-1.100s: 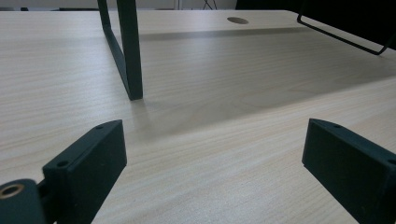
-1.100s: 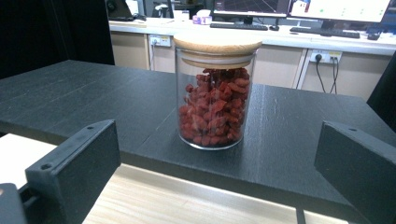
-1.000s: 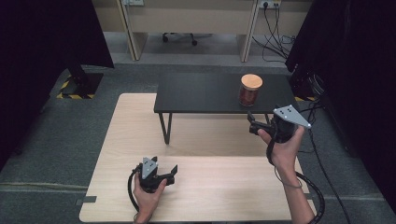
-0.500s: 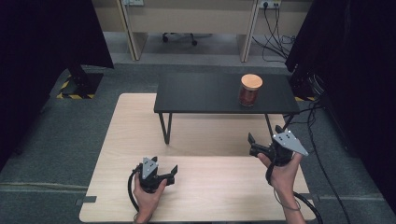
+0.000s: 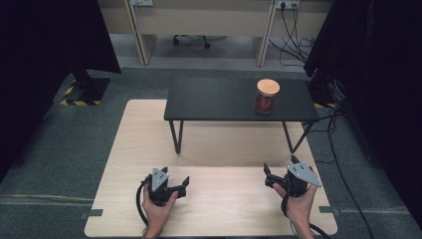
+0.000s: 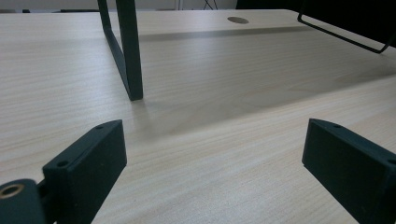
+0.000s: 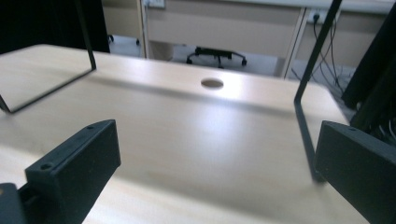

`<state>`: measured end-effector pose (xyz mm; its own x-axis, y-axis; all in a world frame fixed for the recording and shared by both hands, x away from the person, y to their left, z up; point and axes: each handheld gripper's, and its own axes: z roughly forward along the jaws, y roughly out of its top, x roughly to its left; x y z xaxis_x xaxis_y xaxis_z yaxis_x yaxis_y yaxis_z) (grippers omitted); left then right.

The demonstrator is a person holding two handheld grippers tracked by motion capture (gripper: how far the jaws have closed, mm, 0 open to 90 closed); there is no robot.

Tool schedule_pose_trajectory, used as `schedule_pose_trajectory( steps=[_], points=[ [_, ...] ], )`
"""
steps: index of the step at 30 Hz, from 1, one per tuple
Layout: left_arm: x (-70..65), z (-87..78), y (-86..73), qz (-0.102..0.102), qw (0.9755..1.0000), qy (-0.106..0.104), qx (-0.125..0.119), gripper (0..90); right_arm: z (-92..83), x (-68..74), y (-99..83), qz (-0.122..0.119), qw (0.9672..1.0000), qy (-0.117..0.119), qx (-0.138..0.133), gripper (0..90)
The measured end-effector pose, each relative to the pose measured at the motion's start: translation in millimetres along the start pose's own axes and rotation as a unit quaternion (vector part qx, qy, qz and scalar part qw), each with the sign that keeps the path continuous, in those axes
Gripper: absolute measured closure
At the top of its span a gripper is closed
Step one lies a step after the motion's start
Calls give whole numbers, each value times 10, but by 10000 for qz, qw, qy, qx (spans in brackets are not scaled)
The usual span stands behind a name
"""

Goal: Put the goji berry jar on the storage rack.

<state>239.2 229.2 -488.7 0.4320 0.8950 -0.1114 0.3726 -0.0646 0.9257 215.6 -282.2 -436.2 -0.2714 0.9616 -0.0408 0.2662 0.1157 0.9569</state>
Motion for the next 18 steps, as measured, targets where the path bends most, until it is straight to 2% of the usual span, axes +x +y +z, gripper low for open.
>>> schedule_pose_trajectory(
  steps=[7, 11, 13, 18],
  points=[
    [-3, 0, -2, 12, 10000, 2, -7, 57, -22, -47, -267, 148, 9994, -22, 297, 8],
    [-5, 0, -2, 19, 10000, 5, -5, 57, -33, -66, -350, 208, 9991, -4, 379, 9],
    [-8, 0, -2, 21, 10000, 8, -4, 57, -41, -96, -426, 362, 9984, 83, 421, 10],
    [-10, 0, -2, 28, 10000, 12, -6, 57, -30, -77, -481, 372, 9979, 118, 508, 13]
  ],
)
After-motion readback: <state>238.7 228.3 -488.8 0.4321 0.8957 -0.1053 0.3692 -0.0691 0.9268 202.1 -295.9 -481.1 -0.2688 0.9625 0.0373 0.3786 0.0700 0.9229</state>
